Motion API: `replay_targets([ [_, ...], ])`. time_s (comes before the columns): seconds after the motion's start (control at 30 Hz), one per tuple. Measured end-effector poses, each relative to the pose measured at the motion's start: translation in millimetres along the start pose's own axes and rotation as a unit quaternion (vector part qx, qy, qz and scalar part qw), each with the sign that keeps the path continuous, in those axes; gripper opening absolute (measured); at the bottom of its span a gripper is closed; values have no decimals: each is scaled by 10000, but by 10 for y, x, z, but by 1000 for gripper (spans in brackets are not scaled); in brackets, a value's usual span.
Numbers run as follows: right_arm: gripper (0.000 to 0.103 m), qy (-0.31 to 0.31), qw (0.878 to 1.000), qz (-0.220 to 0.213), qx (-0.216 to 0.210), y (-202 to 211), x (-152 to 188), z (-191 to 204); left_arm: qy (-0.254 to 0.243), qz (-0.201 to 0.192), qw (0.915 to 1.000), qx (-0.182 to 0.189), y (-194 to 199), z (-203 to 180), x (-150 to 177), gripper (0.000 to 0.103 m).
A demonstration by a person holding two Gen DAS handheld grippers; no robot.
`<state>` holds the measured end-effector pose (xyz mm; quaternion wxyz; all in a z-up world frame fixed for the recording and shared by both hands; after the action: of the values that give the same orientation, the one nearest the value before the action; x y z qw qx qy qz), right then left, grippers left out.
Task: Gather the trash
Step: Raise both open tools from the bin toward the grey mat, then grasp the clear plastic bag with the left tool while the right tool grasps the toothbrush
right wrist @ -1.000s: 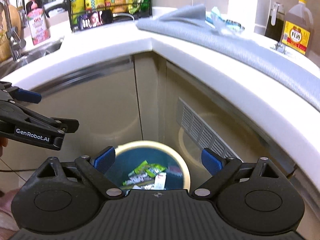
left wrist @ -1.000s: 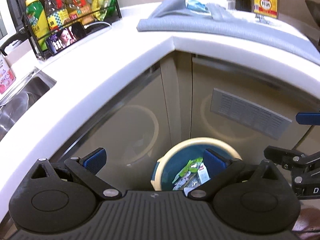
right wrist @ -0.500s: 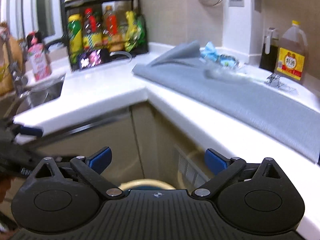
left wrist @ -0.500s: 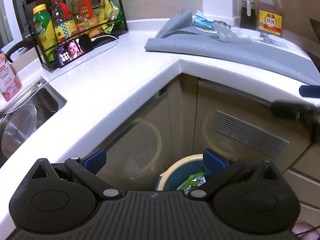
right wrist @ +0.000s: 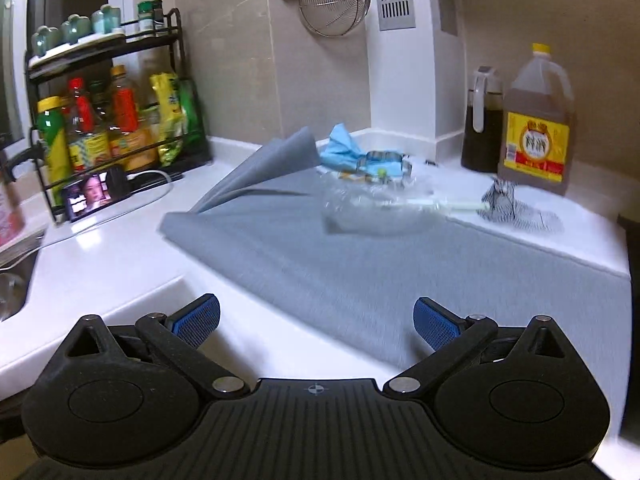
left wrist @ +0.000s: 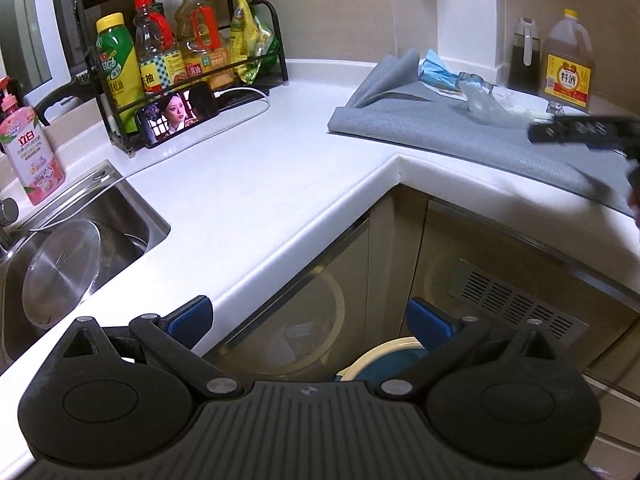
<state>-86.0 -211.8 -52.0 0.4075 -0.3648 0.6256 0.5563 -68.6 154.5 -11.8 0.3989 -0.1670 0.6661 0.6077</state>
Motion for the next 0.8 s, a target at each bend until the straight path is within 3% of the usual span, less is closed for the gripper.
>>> replay_targets([
  [0.1,103,218,9993,-61,291,-300,-160,-22,28,41,10000,-14,-18,29,4,103],
  [0.33,103,612,9947,253,784,-1047,-334,-48,110,139,9998,-87,-80,107,9,103],
  [0.57,100,689,9932,450,818,-1506,-355,-17,163,219,9995,-170,-109,175,3,103],
  [0.6,93,668,9941,436,737,-1512,-363,-8,168,222,9995,-173,-110,175,0,103],
  [0.67,59,661,9954,380,579,-1490,-371,14,161,222,9995,-172,-117,161,-10,103],
  [0.7,31,646,9958,377,535,-1471,-367,17,149,219,9995,-162,-116,147,-14,103],
  [0.73,17,620,9961,349,519,-1436,-358,14,137,213,9996,-149,-119,134,-21,103],
  [0.8,9,605,9969,202,461,-1324,-347,13,99,199,9997,-137,-122,104,-31,103],
])
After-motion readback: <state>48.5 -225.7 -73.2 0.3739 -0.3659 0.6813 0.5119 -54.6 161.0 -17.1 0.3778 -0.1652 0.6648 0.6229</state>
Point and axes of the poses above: each gripper's, at about its wrist camera, not at the fingertips, and y roughly against the way its jaws point, z to its left, x to its underside, the point moved 6 cm from there along -y, roughly the way its jaws point, and after that the axes turned 8 degrees about x, right-handed, at the moved point
